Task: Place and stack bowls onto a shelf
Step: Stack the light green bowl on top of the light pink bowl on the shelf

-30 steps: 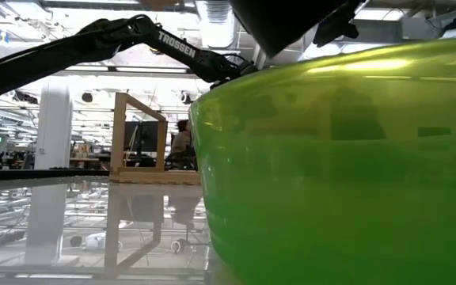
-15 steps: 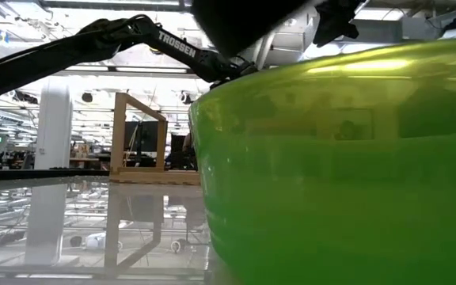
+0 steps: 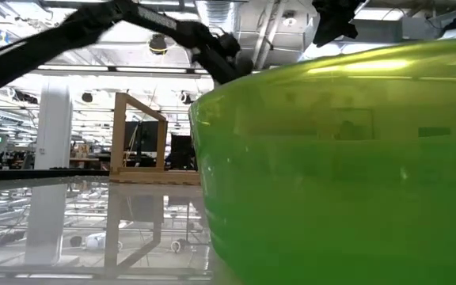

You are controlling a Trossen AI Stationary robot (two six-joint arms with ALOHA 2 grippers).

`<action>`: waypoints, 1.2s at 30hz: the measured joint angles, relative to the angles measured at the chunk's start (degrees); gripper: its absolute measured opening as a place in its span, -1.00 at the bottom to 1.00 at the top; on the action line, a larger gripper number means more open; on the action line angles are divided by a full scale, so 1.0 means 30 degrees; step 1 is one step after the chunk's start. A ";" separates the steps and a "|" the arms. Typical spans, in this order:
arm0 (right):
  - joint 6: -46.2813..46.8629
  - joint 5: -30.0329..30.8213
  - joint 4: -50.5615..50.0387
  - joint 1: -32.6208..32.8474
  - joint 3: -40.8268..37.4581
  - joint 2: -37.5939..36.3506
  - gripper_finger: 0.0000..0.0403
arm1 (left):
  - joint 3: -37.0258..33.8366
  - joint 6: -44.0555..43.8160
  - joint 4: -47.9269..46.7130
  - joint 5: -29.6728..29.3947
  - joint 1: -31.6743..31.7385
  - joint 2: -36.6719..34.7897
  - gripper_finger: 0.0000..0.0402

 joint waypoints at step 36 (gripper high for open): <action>-0.1710 -0.0025 0.0352 0.0036 0.0000 0.0022 -0.41 | -0.2894 -0.9050 -0.8066 -0.6427 -1.7128 -0.8132 0.09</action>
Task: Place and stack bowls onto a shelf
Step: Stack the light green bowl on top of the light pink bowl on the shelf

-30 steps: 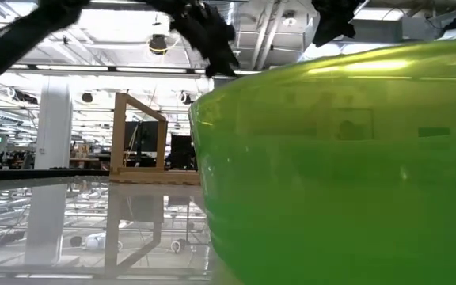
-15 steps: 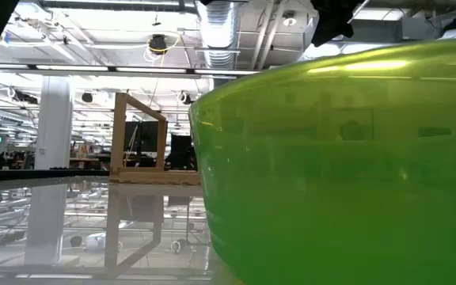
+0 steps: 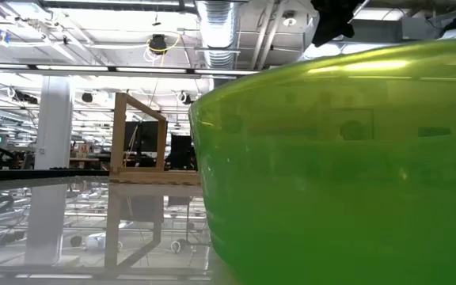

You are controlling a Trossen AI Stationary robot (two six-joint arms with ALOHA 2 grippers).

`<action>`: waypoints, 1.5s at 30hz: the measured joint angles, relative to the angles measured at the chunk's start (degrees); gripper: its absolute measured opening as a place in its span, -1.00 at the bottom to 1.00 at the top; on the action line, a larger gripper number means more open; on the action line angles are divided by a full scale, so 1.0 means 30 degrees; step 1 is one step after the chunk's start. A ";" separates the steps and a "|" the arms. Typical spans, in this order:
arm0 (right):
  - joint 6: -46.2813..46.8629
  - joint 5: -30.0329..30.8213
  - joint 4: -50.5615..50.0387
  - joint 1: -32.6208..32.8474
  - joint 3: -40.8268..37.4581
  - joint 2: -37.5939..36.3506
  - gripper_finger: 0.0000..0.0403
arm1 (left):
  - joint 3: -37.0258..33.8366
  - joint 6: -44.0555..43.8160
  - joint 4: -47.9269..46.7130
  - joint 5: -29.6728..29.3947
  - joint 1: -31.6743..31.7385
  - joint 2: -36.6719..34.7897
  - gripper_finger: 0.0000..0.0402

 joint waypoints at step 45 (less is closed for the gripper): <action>0.0218 0.0015 -0.2731 0.1880 0.0000 0.0015 -0.41 | -0.2315 -0.3287 0.4944 -0.1123 -0.3539 0.9539 -0.48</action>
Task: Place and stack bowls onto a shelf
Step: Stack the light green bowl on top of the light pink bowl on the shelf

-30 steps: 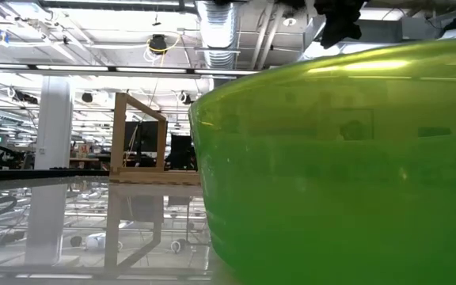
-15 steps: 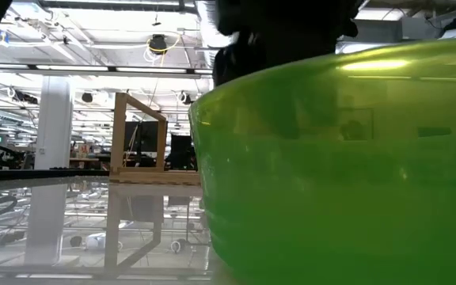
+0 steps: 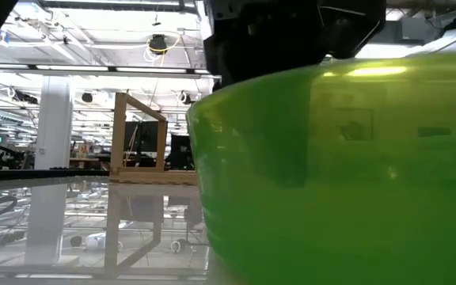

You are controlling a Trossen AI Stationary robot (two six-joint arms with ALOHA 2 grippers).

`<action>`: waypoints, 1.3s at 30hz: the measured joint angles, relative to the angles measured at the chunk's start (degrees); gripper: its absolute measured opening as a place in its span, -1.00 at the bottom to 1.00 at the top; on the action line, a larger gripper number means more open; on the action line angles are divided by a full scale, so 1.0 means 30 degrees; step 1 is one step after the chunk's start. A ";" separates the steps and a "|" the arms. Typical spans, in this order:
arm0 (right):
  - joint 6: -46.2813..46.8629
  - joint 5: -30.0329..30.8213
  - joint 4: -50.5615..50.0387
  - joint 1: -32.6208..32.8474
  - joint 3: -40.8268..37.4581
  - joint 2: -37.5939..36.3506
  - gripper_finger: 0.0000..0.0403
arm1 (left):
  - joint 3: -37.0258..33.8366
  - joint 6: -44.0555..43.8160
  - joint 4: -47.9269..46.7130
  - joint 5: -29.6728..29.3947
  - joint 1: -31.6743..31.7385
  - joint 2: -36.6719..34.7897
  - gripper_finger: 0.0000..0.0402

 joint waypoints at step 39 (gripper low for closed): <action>-0.0816 0.0022 0.0611 -0.3587 0.0000 0.0000 -0.41 | 0.0787 0.7048 -0.3397 -0.3228 1.1677 -0.8596 -1.00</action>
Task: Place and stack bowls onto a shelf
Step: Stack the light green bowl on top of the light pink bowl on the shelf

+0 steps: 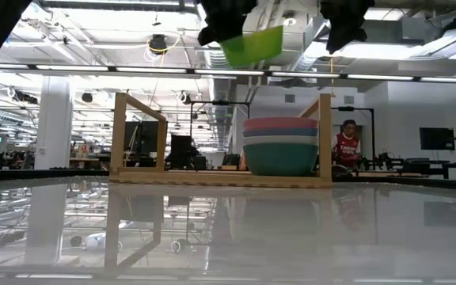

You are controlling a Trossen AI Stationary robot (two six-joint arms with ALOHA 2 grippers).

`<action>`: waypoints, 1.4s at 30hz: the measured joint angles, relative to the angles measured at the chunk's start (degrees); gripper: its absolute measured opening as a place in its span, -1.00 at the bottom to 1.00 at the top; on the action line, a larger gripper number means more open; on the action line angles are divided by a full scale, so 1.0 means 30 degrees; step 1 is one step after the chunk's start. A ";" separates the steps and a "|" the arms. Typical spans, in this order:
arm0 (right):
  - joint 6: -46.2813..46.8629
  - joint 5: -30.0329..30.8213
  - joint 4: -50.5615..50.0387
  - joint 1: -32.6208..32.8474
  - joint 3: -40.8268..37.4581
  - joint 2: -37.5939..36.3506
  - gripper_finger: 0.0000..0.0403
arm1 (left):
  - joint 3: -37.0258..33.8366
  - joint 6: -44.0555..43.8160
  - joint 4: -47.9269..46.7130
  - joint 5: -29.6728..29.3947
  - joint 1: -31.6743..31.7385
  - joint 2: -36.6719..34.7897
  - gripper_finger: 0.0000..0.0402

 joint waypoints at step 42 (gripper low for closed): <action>0.1659 0.0146 0.1899 -0.0202 0.0000 -0.0007 -0.41 | 0.0000 -0.0552 1.0882 0.2376 0.6881 0.6297 -1.00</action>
